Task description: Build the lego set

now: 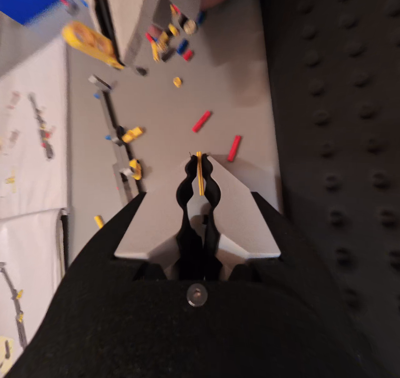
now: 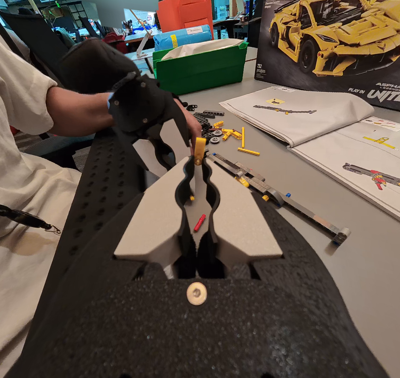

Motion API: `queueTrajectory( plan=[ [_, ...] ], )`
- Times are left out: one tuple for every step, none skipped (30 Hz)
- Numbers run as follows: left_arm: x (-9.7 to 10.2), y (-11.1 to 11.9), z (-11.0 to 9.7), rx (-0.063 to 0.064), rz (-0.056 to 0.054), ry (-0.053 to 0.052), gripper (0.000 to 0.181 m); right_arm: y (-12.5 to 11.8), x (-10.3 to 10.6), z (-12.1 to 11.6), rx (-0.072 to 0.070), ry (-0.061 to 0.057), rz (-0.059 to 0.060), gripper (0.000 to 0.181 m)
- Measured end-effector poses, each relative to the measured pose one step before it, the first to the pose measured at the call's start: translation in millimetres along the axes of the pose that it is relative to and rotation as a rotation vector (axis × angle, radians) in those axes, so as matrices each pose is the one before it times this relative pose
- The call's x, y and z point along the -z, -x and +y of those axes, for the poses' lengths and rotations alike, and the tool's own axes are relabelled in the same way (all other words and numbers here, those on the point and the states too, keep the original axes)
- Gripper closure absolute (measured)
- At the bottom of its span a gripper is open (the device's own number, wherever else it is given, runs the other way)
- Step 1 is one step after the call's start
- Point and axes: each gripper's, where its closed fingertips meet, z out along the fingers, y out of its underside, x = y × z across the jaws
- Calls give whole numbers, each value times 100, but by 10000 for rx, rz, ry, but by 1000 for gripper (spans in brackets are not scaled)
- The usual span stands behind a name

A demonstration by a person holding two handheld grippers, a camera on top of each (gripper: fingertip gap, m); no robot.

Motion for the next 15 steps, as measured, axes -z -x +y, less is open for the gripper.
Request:
queueTrajectory(
  plan=[
    [343, 632, -774, -100, -433, -631, 178, -148, 121, -110, -127, -62, 43, 175],
    [570, 791, -1059, -78, -487, -727, 179, -296, 92, -28, -152, -16, 115, 175],
    [635, 1171, -1056, -184, -735, -626, 179, -223, 50, 33, -140, 1, 54, 175],
    [483, 1150, -773, -283, -735, -417, 179, 44, 2, 6, -178, -1, -119, 175],
    [282, 724, -510, -265, -490, -277, 179, 27, -62, -50, -278, -36, -102, 175],
    [202, 541, -575, -191, -464, -354, 180, 75, -65, -205, -409, -113, -167, 175],
    [133, 533, -556, -176, -532, -313, 180, 71, -35, -266, -476, -130, -164, 175],
    [9, 251, -279, -350, -404, -66, 180, 386, -67, -192, -473, -82, -389, 175],
    [-70, 117, -162, -522, -395, 26, 179, 179, -114, -33, -422, -24, -246, 175],
    [-125, -8, -135, -472, -337, 19, 179, -90, -124, 55, -146, 8, -16, 175],
    [-154, -302, 45, -351, -92, 113, 179, 26, -74, -98, 19, -50, -31, 175],
    [-57, -49, 52, -313, -183, 95, 179, 209, -10, -251, -55, -130, -175, 175],
    [68, 160, -77, -258, -230, 3, 179, 61, -54, -26, -107, 7, -120, 175],
    [64, 93, 11, -60, -86, 14, 179, -236, -75, 201, 70, 143, 130, 175],
    [52, 94, 111, 37, -38, 43, 179, 23, -56, 90, 194, 46, 29, 175]
  ],
)
